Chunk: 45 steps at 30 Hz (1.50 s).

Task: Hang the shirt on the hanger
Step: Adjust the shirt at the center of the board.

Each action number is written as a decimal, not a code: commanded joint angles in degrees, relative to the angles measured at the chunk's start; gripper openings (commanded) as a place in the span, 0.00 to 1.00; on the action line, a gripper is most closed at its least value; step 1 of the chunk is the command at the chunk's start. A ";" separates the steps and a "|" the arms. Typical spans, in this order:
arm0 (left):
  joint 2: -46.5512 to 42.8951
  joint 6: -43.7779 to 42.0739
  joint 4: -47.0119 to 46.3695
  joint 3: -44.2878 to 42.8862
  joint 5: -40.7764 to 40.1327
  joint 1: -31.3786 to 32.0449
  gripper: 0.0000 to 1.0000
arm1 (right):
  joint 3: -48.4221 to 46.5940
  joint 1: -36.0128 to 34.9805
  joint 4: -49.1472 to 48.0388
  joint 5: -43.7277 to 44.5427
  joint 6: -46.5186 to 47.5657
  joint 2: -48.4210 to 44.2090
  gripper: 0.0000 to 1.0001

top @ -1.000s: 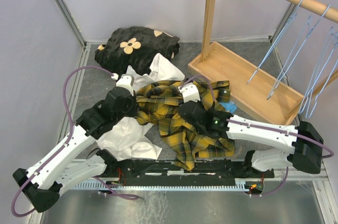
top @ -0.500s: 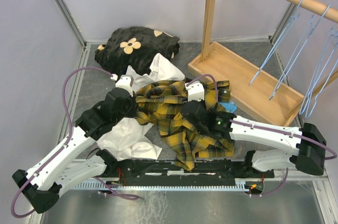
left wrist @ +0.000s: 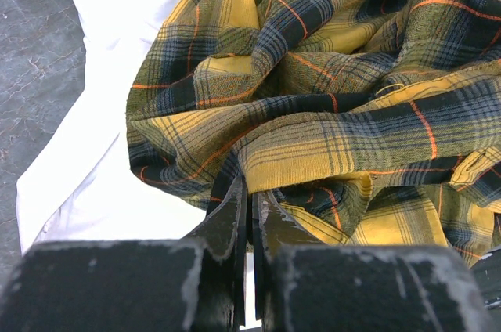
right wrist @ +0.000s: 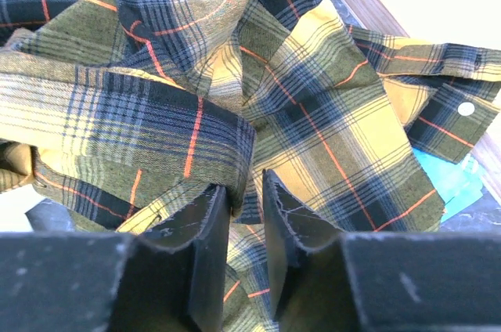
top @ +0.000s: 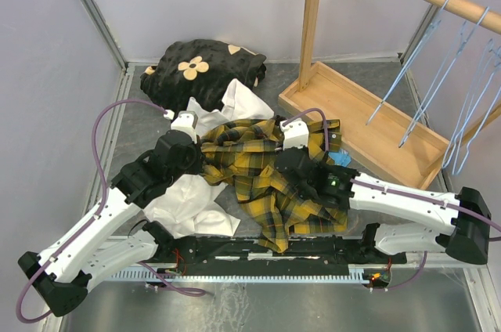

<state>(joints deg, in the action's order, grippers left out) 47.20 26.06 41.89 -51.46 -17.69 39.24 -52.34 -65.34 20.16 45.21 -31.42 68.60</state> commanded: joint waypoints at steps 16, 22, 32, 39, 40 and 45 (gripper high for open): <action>0.77 -4.64 -0.48 -5.24 2.35 -0.31 0.03 | -17.17 0.08 8.74 -1.88 10.27 -4.48 0.00; 2.02 -6.85 0.91 -10.08 1.55 -0.29 0.03 | -28.32 0.10 16.83 -3.27 13.77 0.17 0.00; 7.25 -14.34 3.24 -26.08 -2.08 -0.31 0.03 | -47.62 0.11 21.25 -4.40 24.32 4.12 0.00; 14.00 -17.56 5.04 -44.70 1.70 -0.31 0.03 | -67.52 0.12 25.78 -4.51 30.88 8.21 0.00; 14.96 -17.74 5.35 -47.73 2.62 -0.31 0.03 | -70.97 0.13 26.62 -4.64 31.66 9.10 0.00; 21.84 -20.27 5.74 -66.98 8.18 -0.29 0.03 | -89.41 0.04 30.09 -6.35 36.21 15.16 0.00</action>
<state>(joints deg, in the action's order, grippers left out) 65.60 10.70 48.47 -104.90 -14.17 39.24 -129.01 -65.34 49.39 39.42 -1.06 81.10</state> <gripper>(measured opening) 0.047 0.009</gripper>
